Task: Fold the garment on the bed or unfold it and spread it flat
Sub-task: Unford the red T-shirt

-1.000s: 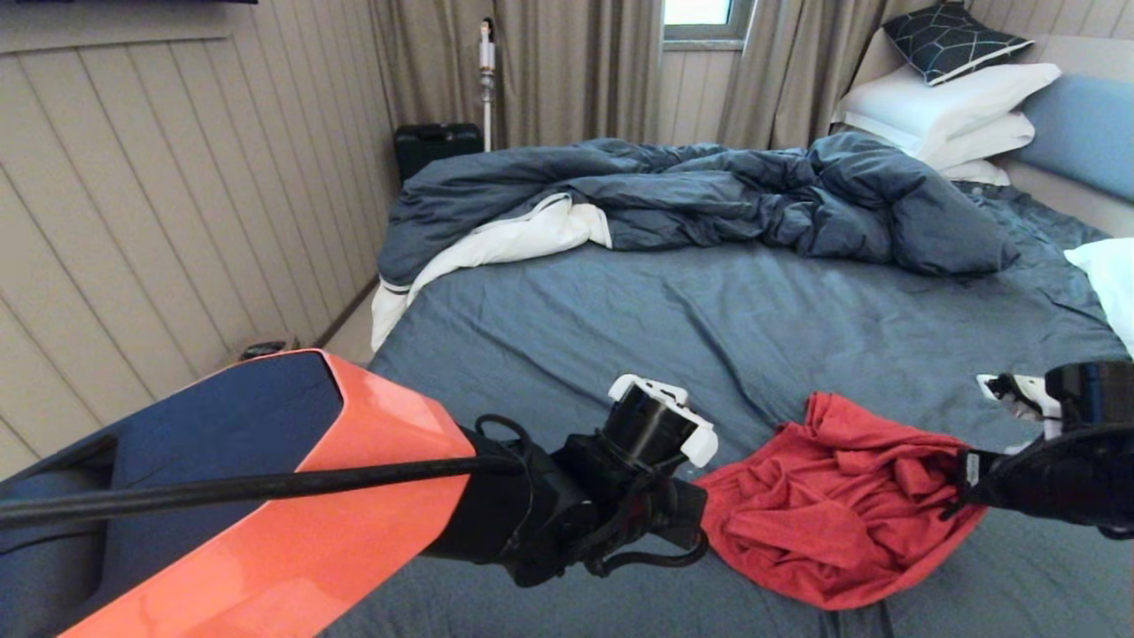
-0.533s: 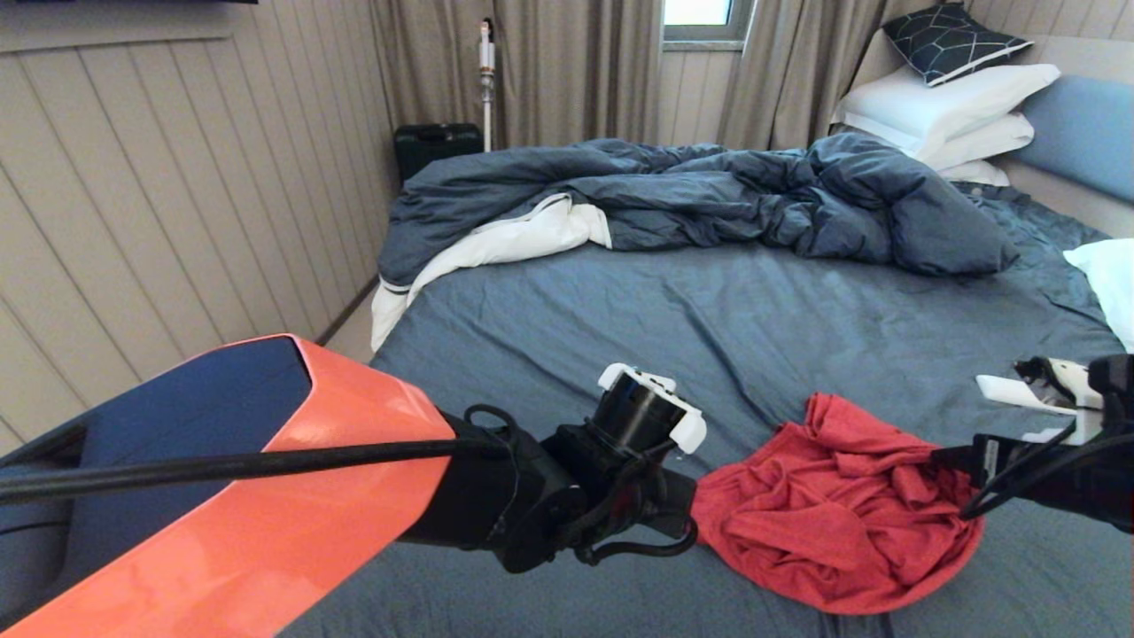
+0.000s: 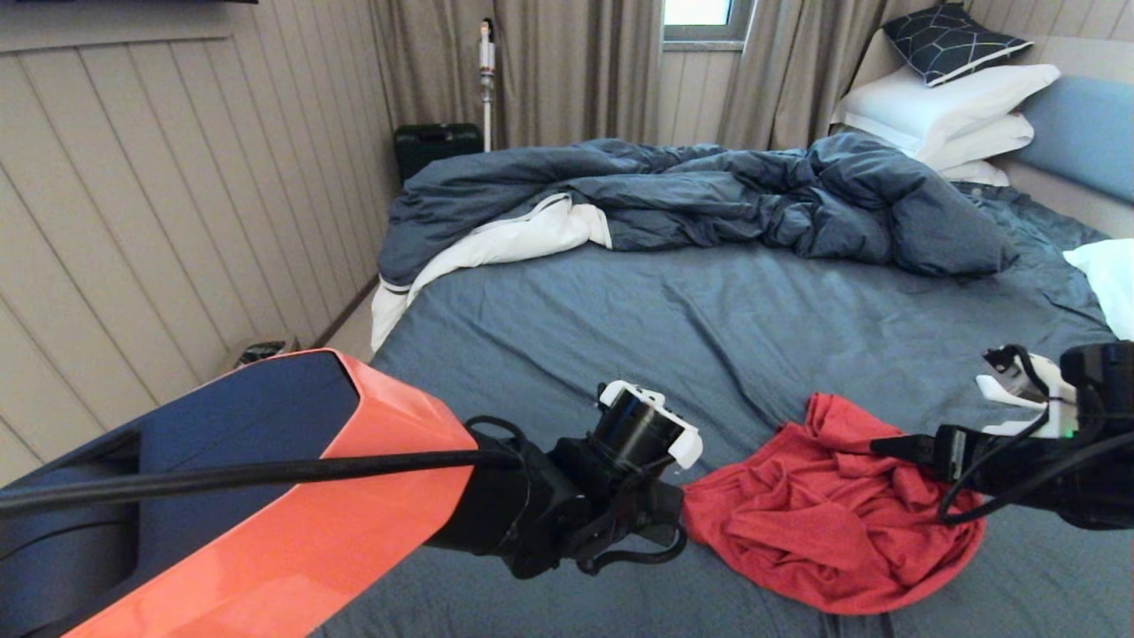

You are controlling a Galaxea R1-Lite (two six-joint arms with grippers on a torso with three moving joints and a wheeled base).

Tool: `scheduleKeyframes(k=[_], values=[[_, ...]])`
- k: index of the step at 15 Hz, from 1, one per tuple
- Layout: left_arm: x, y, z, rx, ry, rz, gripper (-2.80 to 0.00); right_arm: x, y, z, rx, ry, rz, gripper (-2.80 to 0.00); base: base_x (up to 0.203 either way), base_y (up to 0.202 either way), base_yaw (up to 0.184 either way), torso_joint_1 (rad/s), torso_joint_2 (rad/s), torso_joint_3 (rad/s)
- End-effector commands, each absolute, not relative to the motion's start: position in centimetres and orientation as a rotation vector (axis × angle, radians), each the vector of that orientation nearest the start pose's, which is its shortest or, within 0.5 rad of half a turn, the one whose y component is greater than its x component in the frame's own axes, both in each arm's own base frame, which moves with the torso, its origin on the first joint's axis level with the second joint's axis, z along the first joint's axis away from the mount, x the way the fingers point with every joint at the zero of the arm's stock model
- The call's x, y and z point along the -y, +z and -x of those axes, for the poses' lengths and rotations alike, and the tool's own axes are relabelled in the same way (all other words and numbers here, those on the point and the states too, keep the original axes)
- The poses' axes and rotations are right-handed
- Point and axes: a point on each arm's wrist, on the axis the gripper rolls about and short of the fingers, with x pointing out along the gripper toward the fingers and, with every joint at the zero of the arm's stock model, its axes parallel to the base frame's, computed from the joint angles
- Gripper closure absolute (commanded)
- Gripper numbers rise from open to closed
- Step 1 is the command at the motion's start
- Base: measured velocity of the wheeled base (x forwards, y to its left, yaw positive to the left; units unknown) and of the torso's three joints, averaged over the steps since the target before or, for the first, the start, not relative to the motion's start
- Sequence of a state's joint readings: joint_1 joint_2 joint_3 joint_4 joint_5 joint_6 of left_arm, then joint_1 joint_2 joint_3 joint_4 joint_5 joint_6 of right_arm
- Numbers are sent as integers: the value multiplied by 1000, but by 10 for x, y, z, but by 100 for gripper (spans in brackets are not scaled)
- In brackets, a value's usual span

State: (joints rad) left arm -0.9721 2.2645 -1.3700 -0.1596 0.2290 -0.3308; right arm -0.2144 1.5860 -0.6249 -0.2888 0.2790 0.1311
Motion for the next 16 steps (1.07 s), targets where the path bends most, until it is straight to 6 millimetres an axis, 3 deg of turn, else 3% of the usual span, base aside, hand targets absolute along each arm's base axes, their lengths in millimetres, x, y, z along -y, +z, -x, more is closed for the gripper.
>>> scheduleKeyframes(k=[1,5,10,13,16], values=[[359,73,-243,-762,-610,-108,0,40,143,-246,-666,46,-292,-280,0,0,0,0,0,0],[366,86,-221,-863,-805,-64,0,30,142,-250,-712,78,-291,-280,0,0,0,0,0,0],[369,89,-215,-826,-822,-83,0,3,127,-267,-786,154,-247,-280,0,0,0,0,0,0],[337,120,-212,-798,-767,-27,0,-23,120,-277,-853,187,-188,-280,0,0,0,0,0,0],[267,133,-191,-835,-689,-6,0,-34,105,-283,-925,178,-140,-280,0,0,0,0,0,0]])
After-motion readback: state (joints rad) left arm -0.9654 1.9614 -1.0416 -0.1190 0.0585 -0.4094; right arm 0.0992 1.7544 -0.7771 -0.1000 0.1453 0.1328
